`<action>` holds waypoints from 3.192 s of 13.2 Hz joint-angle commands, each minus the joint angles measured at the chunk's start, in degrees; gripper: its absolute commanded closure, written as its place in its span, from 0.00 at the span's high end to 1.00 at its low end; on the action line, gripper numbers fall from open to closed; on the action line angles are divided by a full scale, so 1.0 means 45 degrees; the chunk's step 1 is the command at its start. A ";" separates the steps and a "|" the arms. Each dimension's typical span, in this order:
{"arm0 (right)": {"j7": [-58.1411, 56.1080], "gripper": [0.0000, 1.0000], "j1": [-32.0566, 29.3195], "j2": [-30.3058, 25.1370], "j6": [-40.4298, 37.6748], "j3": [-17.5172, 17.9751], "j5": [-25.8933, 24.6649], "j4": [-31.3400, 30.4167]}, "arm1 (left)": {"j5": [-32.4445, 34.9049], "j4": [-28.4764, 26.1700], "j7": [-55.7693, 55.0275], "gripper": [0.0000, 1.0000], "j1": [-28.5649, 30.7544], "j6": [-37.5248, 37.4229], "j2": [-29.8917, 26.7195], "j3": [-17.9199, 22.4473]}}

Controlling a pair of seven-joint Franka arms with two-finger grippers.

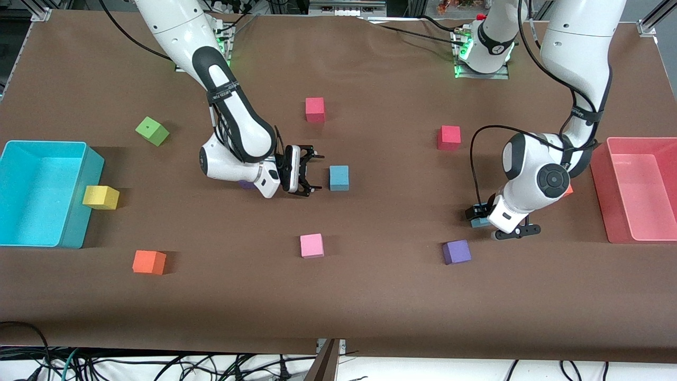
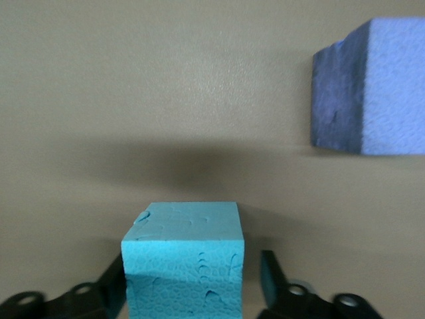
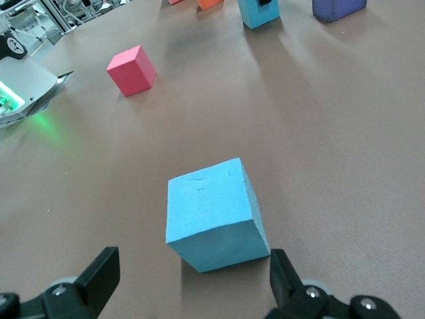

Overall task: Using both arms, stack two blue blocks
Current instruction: 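Grasp the second light blue cube with the left gripper, then lift the held cube and carry it above the placed blue cube, then lower the cube onto the placed blue cube and open the left gripper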

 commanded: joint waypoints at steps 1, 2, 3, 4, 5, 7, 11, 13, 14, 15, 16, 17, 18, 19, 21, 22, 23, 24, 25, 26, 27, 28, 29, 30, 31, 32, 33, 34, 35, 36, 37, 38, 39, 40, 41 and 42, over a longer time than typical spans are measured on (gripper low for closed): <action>-0.0327 1.00 -0.0250 -0.0003 -0.0197 0.0231 0.0313 0.0020 | -0.0215 -0.0283 0.0748 0.21 -0.0015 0.0182 -0.0148 0.0064; -0.0327 1.00 -0.0250 -0.0003 -0.0255 0.0212 0.0313 0.0001 | -0.0194 -0.0283 0.1117 0.08 -0.0015 0.0085 -0.0245 0.0064; -0.0327 1.00 -0.0250 -0.0003 -0.0275 0.0211 0.0313 0.0001 | -0.0194 -0.0302 0.1410 0.00 -0.0015 -0.0129 -0.0575 0.0064; -0.0308 1.00 -0.0289 -0.0003 -0.0275 0.0211 0.0313 -0.0038 | -0.0194 -0.0302 0.1433 0.00 -0.0015 -0.0576 -0.0984 0.0064; -0.0346 1.00 -0.0328 -0.0003 -0.0352 0.0211 0.0313 -0.0038 | -0.0194 -0.0283 0.1433 0.00 -0.0053 -0.1180 -0.1549 0.0064; -0.0385 1.00 -0.0367 -0.0003 -0.0529 0.0192 0.0313 -0.0038 | -0.0175 -0.0089 0.1297 0.00 -0.0422 -0.2527 -0.2682 0.0064; -0.0405 1.00 -0.0445 -0.0023 -0.0549 0.0192 0.0294 -0.0097 | -0.0117 0.0984 -0.0240 0.00 -0.2217 -0.4191 -0.3488 -0.0033; -0.0405 1.00 -0.0445 -0.0004 -0.0549 0.0192 0.0294 -0.0097 | -0.0097 0.1784 -0.1471 0.00 -0.3174 -0.4467 -0.3333 -0.0499; -0.0405 1.00 -0.0445 -0.0023 -0.0549 0.0192 0.0294 -0.0097 | -0.0155 0.2000 -0.2270 0.00 -0.3739 -0.4487 -0.3061 -0.0580; -0.0405 1.00 -0.0445 -0.0004 -0.0549 0.0192 0.0294 -0.0097 | -0.0155 0.2370 -0.2877 0.00 -0.4267 -0.4506 -0.2846 -0.0581; -0.0405 1.00 -0.0445 -0.0023 -0.0549 0.0192 0.0294 -0.0097 | -0.0155 0.2837 -0.3464 0.00 -0.4852 -0.4603 -0.2476 -0.0600; -0.0405 1.00 -0.0445 -0.0023 -0.0549 0.0192 0.0294 -0.0097 | -0.0155 0.3461 -0.4108 0.00 -0.5226 -0.4894 -0.2047 -0.0600; -0.0405 1.00 -0.0445 -0.0023 -0.0549 0.0192 0.0294 -0.0097 | -0.0252 0.4202 -0.4945 0.00 -0.5577 -0.5206 -0.1560 -0.0600; -0.0405 1.00 -0.0445 -0.0023 -0.0549 0.0192 0.0294 -0.0097 | -0.0272 0.4905 -0.5592 0.00 -0.5910 -0.5615 -0.1129 -0.0581; -0.0405 1.00 -0.0445 -0.0004 -0.0549 0.0192 0.0294 -0.0097 | -0.0272 0.6525 -0.6764 0.00 -0.6302 -0.6281 -0.0037 -0.0561; -0.0405 1.00 -0.0445 -0.0023 -0.0549 0.0192 0.0294 -0.0097 | -0.0272 0.7230 -0.7157 0.00 -0.6652 -0.6496 0.0549 -0.0445; -0.0405 1.00 -0.0445 -0.0023 -0.0549 0.0192 0.0294 -0.0097 | -0.0311 0.7546 -0.7490 0.00 -0.6868 -0.6498 0.0941 -0.0347; -0.0405 1.00 -0.0445 -0.0023 -0.0549 0.0192 0.0294 -0.0097 | -0.0311 0.7685 -0.7976 0.00 -0.7141 -0.6402 0.1235 -0.0230; -0.0386 1.00 -0.0445 -0.0023 -0.0549 0.0192 0.0294 -0.0097 | -0.0311 0.7783 -0.8329 0.00 -0.7395 -0.6362 0.1490 -0.0152; -0.0386 1.00 -0.0445 -0.0023 -0.0549 0.0192 0.0294 -0.0097 | -0.0311 0.7764 -0.8487 0.00 -0.7591 -0.6246 0.1686 -0.0132; -0.0386 1.00 -0.0445 -0.0023 -0.0549 0.0192 0.0294 -0.0097 | -0.0311 0.7745 -0.8779 0.00 -0.7670 -0.6225 0.1823 -0.0112; -0.0386 1.00 -0.0445 -0.0023 -0.0568 0.0192 0.0294 -0.0116 | -0.0331 0.7629 -0.9053 0.00 -0.7864 -0.6225 0.1863 -0.0112; -0.0405 1.00 -0.0445 -0.0042 -0.0819 0.0153 0.0294 -0.0117 | -0.0428 0.7589 -0.9461 0.00 -0.7963 -0.6225 0.1902 -0.0112; -0.0425 1.00 -0.0465 -0.0042 -0.0957 0.0133 0.0294 -0.0117 | -0.0777 0.7569 -0.9814 0.00 -0.8157 -0.6225 0.1980 -0.0112; -0.0425 1.00 -0.0465 -0.0042 -0.0978 0.0133 0.0294 -0.0136 | -0.0858 0.7569 -0.9894 0.00 -0.8217 -0.6206 0.2116 -0.0112; -0.0425 1.00 -0.0465 -0.0042 -0.0978 0.0133 0.0294 -0.0136 | -0.0878 0.7569 -0.9895 0.00 -0.8256 -0.6205 0.2195 -0.0073; -0.0425 1.00 -0.0445 -0.0042 -0.0978 0.0133 0.0294 -0.0136 | -0.0897 0.7569 -0.9895 0.00 -0.8295 -0.6167 0.2292 0.0082; -0.0425 1.00 -0.0465 -0.0042 -0.0978 0.0133 0.0294 -0.0136 | -0.0878 0.7569 -0.9895 0.00 -0.8373 -0.5954 0.2332 0.0122; -0.0425 1.00 -0.0465 -0.0042 -0.0978 0.0133 0.0294 -0.0136 | -0.0859 0.7569 -0.9876 0.00 -0.8393 -0.5720 0.2390 0.0122; -0.0425 1.00 -0.0465 -0.0042 -0.0978 0.0133 0.0294 -0.0136 | -0.0858 0.7569 -0.9818 0.00 -0.8393 -0.5679 0.2507 0.0142; -0.0425 1.00 -0.0465 -0.0042 -0.0978 0.0133 0.0294 -0.0136 | -0.0858 0.7607 -0.9701 0.00 -0.8393 -0.5659 0.2605 0.0200; -0.0425 1.00 -0.0465 -0.0042 -0.0978 0.0133 0.0294 -0.0136 | -0.0878 0.7647 -0.9661 0.00 -0.8393 -0.5562 0.2644 0.0375; -0.0425 1.00 -0.0465 -0.0042 -0.0978 0.0133 0.0294 -0.0136 | -0.0897 0.7628 -0.9642 0.00 -0.8393 -0.5310 0.2683 0.0396; -0.0425 1.00 -0.0465 -0.0042 -0.0978 0.0133 0.0294 -0.0136 | -0.0897 0.7608 -0.9545 0.00 -0.8393 -0.5114 0.2742 0.0396; -0.0425 1.00 -0.0465 -0.0042 -0.0978 0.0133 0.0294 -0.0136 | -0.0897 0.7627 -0.9389 0.00 -0.8413 -0.4938 0.2800 0.0396; -0.0425 1.00 -0.0465 -0.0023 -0.0978 0.0133 0.0294 -0.0136 | -0.0897 0.7627 -0.9310 0.00 -0.8413 -0.4839 0.2820 0.0396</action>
